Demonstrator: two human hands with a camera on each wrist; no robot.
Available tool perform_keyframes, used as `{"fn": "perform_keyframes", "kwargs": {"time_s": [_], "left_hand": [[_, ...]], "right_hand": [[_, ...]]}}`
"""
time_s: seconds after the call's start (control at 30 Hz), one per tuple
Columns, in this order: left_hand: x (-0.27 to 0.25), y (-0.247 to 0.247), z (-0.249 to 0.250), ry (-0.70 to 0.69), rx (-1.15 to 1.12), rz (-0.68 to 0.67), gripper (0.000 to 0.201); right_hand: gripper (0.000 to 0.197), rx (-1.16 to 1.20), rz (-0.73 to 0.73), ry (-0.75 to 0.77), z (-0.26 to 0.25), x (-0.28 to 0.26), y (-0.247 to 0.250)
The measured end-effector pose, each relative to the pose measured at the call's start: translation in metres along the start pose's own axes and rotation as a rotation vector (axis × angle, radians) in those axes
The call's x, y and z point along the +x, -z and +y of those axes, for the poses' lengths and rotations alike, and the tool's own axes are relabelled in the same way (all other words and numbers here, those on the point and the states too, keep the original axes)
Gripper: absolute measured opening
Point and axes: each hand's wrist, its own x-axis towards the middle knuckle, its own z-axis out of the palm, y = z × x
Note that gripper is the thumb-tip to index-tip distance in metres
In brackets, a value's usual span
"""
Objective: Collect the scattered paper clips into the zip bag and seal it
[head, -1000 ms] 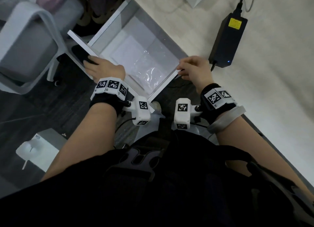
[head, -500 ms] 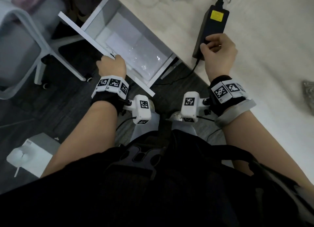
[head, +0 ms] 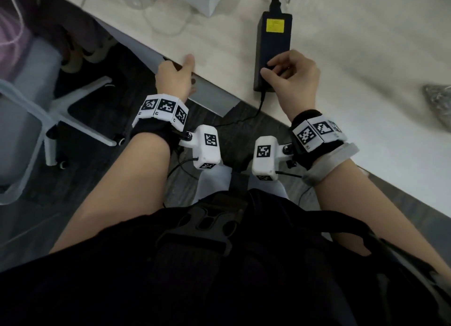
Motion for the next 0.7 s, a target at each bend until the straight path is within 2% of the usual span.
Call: {"fn": "perform_keyframes", "kwargs": {"time_s": [0.13, 0.27, 0.4, 0.43, 0.5, 0.53, 0.6, 0.7], "left_hand": [[0.009, -0.006, 0.003, 0.076, -0.086, -0.017, 0.025], [0.009, -0.007, 0.010, 0.129, -0.149, -0.002, 0.032], [0.002, -0.007, 0.017, 0.172, -0.172, 0.063, 0.017], [-0.003, -0.005, 0.020, 0.167, -0.147, 0.044, 0.016], [-0.013, -0.004, 0.035, 0.222, -0.055, -0.114, 0.024], [-0.017, -0.005, 0.034, 0.209, 0.074, -0.156, 0.029], [-0.031, -0.011, 0.044, 0.220, 0.088, -0.125, 0.037], [-0.053, -0.028, 0.060, 0.214, 0.276, -0.014, 0.060]], "right_hand": [[0.011, 0.013, 0.006, -0.016, 0.001, 0.001, -0.001], [0.010, 0.008, 0.016, -0.026, 0.001, -0.001, -0.001], [0.012, -0.002, -0.057, -0.061, -0.005, -0.003, 0.003], [0.013, 0.004, -0.088, -0.078, -0.008, -0.004, 0.006], [0.015, -0.002, -0.147, -0.096, -0.013, -0.006, 0.015], [0.016, -0.009, -0.172, -0.096, -0.014, -0.007, 0.021], [0.015, -0.006, -0.211, -0.108, -0.016, -0.011, 0.036], [0.014, -0.005, -0.280, -0.145, -0.020, -0.017, 0.066]]}}
